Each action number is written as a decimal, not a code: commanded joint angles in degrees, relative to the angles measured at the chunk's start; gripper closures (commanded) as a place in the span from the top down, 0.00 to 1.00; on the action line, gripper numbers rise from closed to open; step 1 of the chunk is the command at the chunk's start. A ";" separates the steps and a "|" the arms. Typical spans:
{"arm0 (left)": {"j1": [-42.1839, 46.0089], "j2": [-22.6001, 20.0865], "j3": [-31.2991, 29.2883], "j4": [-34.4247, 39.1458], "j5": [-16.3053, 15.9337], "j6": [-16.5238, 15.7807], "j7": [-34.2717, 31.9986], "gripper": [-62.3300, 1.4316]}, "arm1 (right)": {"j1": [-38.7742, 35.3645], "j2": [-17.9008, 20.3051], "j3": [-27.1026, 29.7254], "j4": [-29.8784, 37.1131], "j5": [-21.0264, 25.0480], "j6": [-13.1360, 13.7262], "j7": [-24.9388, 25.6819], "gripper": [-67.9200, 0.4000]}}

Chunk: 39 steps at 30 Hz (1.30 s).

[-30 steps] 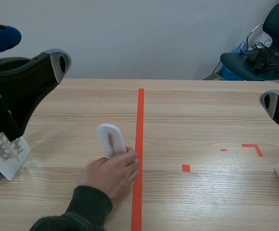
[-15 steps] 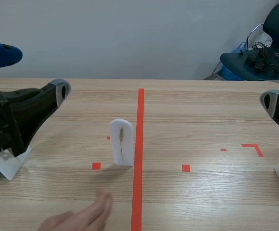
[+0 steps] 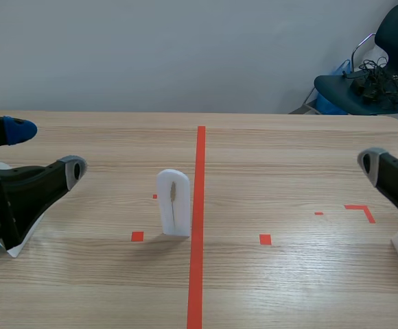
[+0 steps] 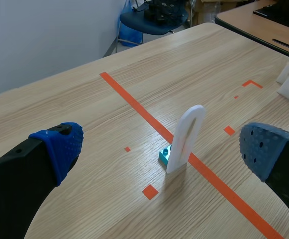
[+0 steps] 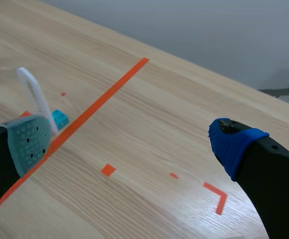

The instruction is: Do the leaf sorting experiment

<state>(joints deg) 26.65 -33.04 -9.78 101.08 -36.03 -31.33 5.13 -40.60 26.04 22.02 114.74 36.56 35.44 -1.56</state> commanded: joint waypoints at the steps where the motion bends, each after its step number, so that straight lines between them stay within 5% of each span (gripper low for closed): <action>1: -0.15 -0.33 0.11 1.77 -0.66 0.22 -0.98 1.00 | 1.86 0.15 -2.56 -0.22 -0.68 0.17 0.98 1.00; 6: -0.15 -0.33 0.11 1.77 -0.66 0.24 -0.98 1.00 | 8.35 0.13 -12.26 -3.98 -6.97 -0.31 1.16 1.00; 15: -0.15 -0.33 0.11 1.77 -0.63 0.26 -1.03 1.00 | 26.71 -2.47 -33.94 -24.81 -19.87 -0.61 10.21 1.00; 24: -0.15 -0.33 0.11 1.77 -0.63 0.28 -1.03 1.00 | 41.09 -12.76 -47.84 -45.53 -28.70 -7.54 16.22 1.00; 31: -0.15 -0.31 0.11 1.77 -0.63 0.28 -1.07 1.00 | 45.68 -17.75 -54.16 -52.24 -32.13 -10.91 17.46 1.00; 33: -0.15 -0.31 0.11 1.77 -0.63 0.28 -1.07 1.00 | 45.64 -17.81 -55.52 -52.24 -32.30 -11.98 17.35 0.92; 39: -0.15 -0.31 0.11 1.77 -0.63 0.31 -1.22 1.00 | 45.05 -17.79 -56.43 -52.24 -32.30 -13.22 16.94 0.47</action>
<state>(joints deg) 26.68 -33.04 -9.78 101.41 -35.99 -31.16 4.93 4.10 7.51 -34.96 60.82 3.86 22.22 14.72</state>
